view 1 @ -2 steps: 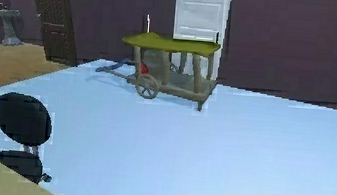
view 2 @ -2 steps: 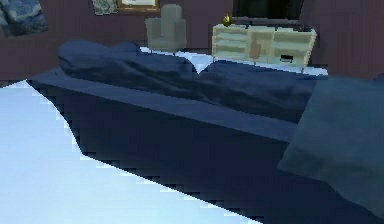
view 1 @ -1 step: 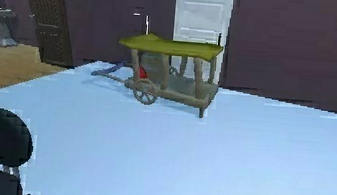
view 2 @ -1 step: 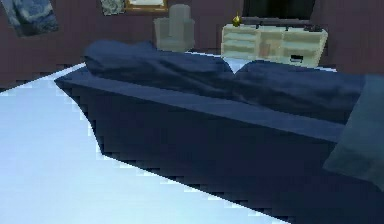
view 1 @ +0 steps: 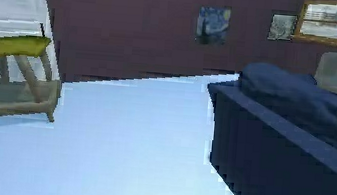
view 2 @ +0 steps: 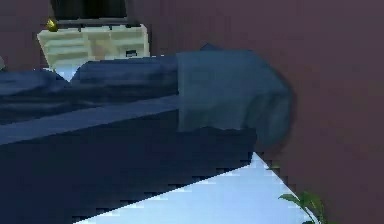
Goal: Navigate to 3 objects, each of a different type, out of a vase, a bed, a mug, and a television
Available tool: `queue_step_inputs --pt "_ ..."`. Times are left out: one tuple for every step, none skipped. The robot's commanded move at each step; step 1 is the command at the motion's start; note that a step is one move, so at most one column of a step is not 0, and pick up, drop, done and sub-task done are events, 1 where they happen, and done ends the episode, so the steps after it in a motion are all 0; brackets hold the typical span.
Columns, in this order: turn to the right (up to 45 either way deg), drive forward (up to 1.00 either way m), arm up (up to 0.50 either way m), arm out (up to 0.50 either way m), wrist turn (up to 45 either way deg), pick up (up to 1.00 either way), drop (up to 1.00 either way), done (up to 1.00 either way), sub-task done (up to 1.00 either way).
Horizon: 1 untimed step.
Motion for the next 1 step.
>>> queue_step_inputs --pt "45.0 0.00 0.00 0.00 0.0 0.00 0.00 0.00 0.00"
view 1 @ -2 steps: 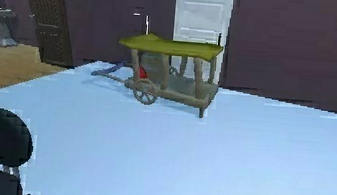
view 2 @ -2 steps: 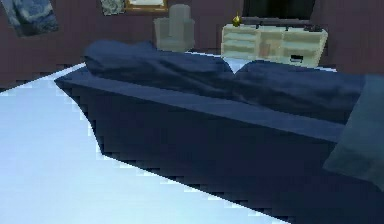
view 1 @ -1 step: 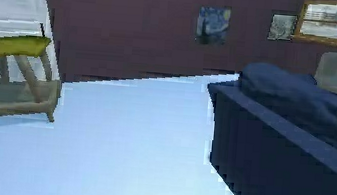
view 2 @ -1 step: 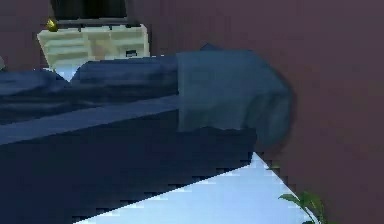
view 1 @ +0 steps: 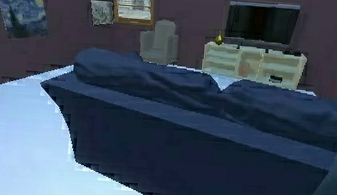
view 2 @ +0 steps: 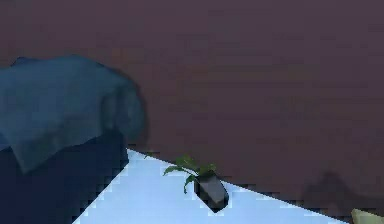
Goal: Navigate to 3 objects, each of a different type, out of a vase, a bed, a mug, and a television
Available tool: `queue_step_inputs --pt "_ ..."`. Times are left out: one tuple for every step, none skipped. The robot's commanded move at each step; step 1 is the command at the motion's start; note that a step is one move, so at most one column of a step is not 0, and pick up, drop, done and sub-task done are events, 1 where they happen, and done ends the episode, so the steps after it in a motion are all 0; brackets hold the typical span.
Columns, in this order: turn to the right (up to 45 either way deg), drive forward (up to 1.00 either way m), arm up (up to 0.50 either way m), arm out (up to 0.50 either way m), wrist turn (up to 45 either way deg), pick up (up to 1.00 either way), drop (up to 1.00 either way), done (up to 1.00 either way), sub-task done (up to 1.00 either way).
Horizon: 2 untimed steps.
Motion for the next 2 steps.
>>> queue_step_inputs --pt "21.0 0.00 0.00 0.00 0.0 0.00 0.00 0.00 0.00" --pt "0.0 0.10 0.00 0.00 0.0 0.00 0.00 0.00 0.00"
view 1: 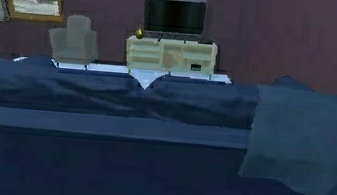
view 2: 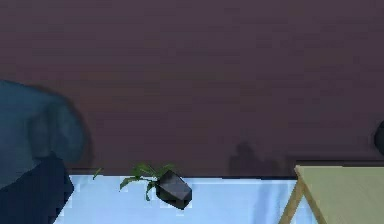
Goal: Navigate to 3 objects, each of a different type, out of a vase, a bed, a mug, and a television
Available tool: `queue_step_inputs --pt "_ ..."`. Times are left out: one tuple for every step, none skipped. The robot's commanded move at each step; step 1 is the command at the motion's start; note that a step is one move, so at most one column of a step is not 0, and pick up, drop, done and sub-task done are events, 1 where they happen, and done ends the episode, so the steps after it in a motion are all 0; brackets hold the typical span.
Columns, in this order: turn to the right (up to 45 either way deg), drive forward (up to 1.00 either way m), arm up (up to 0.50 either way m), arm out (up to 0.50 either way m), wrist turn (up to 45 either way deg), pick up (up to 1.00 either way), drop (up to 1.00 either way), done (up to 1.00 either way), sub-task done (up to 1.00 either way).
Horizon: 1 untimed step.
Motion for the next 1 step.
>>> queue_step_inputs --pt "-45.0 0.00 0.00 0.00 0.0 0.00 0.00 0.00 0.00"
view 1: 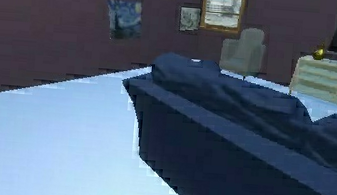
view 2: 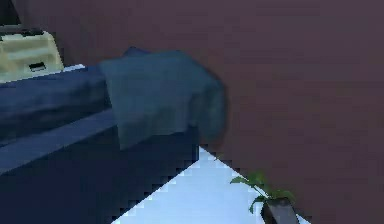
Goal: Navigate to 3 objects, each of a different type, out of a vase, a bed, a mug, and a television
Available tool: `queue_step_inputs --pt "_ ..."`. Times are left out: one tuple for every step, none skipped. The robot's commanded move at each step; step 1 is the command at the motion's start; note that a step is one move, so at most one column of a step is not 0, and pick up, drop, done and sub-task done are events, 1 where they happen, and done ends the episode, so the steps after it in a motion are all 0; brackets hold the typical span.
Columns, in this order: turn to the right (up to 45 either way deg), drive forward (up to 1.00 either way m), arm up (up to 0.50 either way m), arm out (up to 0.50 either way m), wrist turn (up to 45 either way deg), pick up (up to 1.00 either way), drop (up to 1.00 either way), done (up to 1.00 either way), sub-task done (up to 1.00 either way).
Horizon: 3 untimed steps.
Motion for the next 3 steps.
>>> queue_step_inputs --pt "-39.0 0.00 0.00 0.00 0.0 0.00 0.00 0.00 0.00" --pt "0.0 1.00 0.00 0.00 0.0 0.00 0.00 0.00 0.00" --pt "-39.0 0.00 0.00 0.00 0.0 0.00 0.00 0.00 0.00"
